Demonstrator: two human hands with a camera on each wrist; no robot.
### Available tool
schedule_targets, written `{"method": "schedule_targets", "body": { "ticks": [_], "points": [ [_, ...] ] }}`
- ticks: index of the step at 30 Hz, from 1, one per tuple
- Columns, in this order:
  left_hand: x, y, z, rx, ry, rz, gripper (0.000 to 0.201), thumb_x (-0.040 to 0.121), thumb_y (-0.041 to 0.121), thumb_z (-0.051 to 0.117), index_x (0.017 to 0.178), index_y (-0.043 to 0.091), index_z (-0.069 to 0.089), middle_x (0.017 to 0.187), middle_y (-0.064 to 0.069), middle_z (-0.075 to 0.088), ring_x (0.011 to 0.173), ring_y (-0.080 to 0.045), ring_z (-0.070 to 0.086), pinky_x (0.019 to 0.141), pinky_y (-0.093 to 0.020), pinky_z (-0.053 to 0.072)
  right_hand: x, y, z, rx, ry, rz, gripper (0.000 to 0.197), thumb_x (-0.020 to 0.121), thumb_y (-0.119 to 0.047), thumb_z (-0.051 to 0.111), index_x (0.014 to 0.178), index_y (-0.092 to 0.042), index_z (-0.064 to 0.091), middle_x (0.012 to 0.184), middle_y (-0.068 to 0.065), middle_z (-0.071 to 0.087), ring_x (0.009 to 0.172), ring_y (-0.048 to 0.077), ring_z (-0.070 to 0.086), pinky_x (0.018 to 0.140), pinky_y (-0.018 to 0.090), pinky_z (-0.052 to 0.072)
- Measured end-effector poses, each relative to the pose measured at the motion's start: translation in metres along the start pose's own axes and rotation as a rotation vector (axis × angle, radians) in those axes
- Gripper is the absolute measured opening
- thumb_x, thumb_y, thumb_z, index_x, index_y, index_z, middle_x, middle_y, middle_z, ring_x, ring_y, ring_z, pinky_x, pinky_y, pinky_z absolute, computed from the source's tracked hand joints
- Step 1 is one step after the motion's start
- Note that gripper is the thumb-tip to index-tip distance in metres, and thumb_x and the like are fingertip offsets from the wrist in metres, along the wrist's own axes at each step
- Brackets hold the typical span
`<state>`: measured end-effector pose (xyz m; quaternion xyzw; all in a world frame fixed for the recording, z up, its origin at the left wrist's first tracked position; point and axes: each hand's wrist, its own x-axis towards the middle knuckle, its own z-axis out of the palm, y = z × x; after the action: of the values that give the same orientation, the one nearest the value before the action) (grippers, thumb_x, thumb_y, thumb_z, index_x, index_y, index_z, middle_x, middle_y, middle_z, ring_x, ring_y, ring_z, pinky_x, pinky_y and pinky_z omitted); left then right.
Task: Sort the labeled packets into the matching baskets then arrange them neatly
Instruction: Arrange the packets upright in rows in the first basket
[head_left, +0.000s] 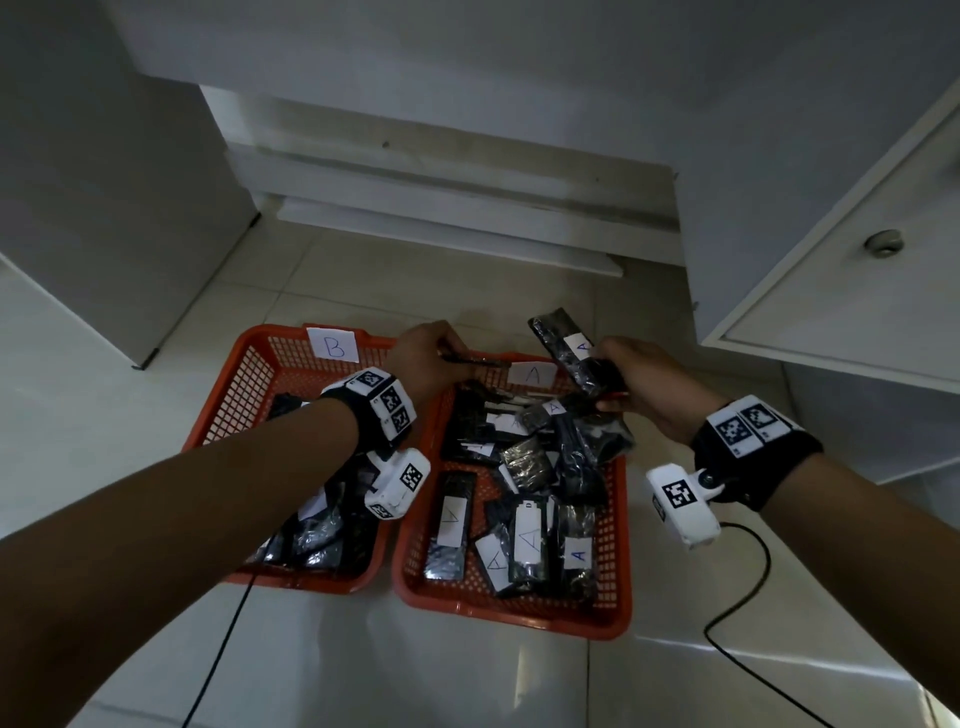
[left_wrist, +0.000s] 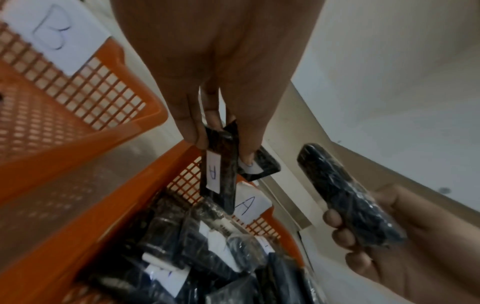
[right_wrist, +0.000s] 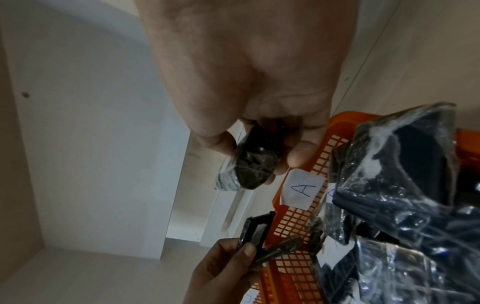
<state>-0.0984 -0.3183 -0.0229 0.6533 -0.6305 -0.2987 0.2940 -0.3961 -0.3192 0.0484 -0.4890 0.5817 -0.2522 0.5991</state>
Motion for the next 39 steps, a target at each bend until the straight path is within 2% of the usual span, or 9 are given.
{"method": "schedule_targets", "body": {
  "ticks": [7, 11, 16, 18, 21, 24, 31, 35, 39],
  "points": [
    [-0.003, -0.002, 0.019, 0.072, -0.134, 0.012, 0.026, 0.075, 0.029, 0.086, 0.096, 0.021, 0.071, 0.101, 0.000, 0.068, 0.093, -0.019, 0.068, 0.082, -0.032, 0.057, -0.013, 0.006, 0.004, -0.038, -0.015, 0.002, 0.014, 0.103, -0.027, 0.059, 0.098, -0.016, 0.066, 0.088, 0.003, 0.069, 0.077, 0.013, 0.066, 0.064, 0.026, 0.054],
    [-0.010, 0.009, 0.027, 0.517, -0.292, 0.223, 0.062, 0.078, 0.031, 0.074, 0.137, 0.022, 0.058, 0.136, -0.012, 0.054, 0.116, -0.039, 0.055, 0.095, -0.044, 0.051, -0.030, 0.017, 0.006, -0.053, -0.024, -0.018, 0.013, 0.098, -0.021, 0.069, 0.108, -0.012, 0.066, 0.098, 0.007, 0.073, 0.081, 0.017, 0.072, 0.069, 0.033, 0.062],
    [-0.048, 0.028, 0.032, 0.639, -0.099, 0.325, 0.062, 0.080, 0.043, 0.061, 0.138, 0.023, 0.050, 0.136, -0.011, 0.049, 0.118, -0.041, 0.049, 0.091, -0.051, 0.050, -0.063, 0.025, 0.001, -0.087, -0.123, -0.023, 0.022, 0.095, -0.013, 0.074, 0.114, -0.017, 0.064, 0.109, 0.010, 0.078, 0.088, 0.017, 0.076, 0.070, 0.029, 0.062],
    [-0.067, 0.034, 0.038, 0.611, -0.363, 0.374, 0.054, 0.085, 0.057, 0.058, 0.128, 0.024, 0.057, 0.129, -0.008, 0.053, 0.117, -0.033, 0.054, 0.090, -0.045, 0.053, -0.069, 0.026, -0.004, -0.084, -0.111, -0.011, 0.022, 0.095, -0.013, 0.073, 0.116, -0.013, 0.065, 0.110, 0.014, 0.078, 0.085, 0.016, 0.076, 0.068, 0.028, 0.061],
    [-0.096, 0.031, 0.057, 0.791, -0.773, 0.228, 0.101, 0.068, 0.095, 0.042, 0.142, 0.027, 0.050, 0.143, -0.007, 0.049, 0.128, -0.032, 0.051, 0.102, -0.048, 0.050, -0.069, 0.027, -0.011, -0.089, -0.083, -0.002, 0.026, 0.094, -0.016, 0.074, 0.117, -0.008, 0.065, 0.111, 0.017, 0.077, 0.086, 0.018, 0.076, 0.071, 0.031, 0.061],
    [-0.111, 0.022, 0.078, 0.845, -0.879, 0.106, 0.125, 0.048, 0.107, 0.048, 0.145, 0.027, 0.050, 0.150, -0.008, 0.048, 0.128, -0.030, 0.053, 0.105, -0.047, 0.050, -0.067, 0.026, -0.009, -0.104, -0.088, -0.018, 0.022, 0.094, -0.016, 0.074, 0.114, -0.010, 0.067, 0.109, 0.016, 0.077, 0.085, 0.017, 0.076, 0.069, 0.030, 0.060],
    [-0.121, 0.033, 0.089, 0.794, -0.757, 0.084, 0.049, 0.079, 0.043, 0.084, 0.118, 0.017, 0.069, 0.119, -0.003, 0.070, 0.103, -0.021, 0.068, 0.085, -0.029, 0.054, -0.064, 0.023, 0.000, -0.135, -0.166, -0.057, 0.028, 0.095, -0.017, 0.074, 0.122, -0.011, 0.067, 0.112, 0.011, 0.078, 0.102, 0.025, 0.076, 0.083, 0.036, 0.064],
    [-0.101, 0.045, 0.070, 0.672, -0.861, -0.041, 0.043, 0.084, 0.030, 0.082, 0.115, 0.003, 0.071, 0.117, -0.009, 0.070, 0.108, -0.027, 0.066, 0.069, -0.027, 0.046, -0.061, 0.022, -0.003, -0.127, -0.152, -0.070, 0.025, 0.094, -0.016, 0.074, 0.119, -0.014, 0.069, 0.110, 0.009, 0.079, 0.099, 0.024, 0.077, 0.086, 0.040, 0.064],
    [-0.067, 0.047, 0.034, 0.552, -0.598, -0.095, 0.031, 0.085, 0.022, 0.079, 0.111, 0.005, 0.071, 0.113, -0.012, 0.071, 0.102, -0.029, 0.068, 0.078, -0.032, 0.052, -0.062, 0.024, -0.012, -0.085, -0.112, -0.073, 0.021, 0.095, -0.013, 0.073, 0.116, -0.014, 0.070, 0.106, 0.007, 0.079, 0.092, 0.018, 0.076, 0.072, 0.031, 0.062]
  ]
}}
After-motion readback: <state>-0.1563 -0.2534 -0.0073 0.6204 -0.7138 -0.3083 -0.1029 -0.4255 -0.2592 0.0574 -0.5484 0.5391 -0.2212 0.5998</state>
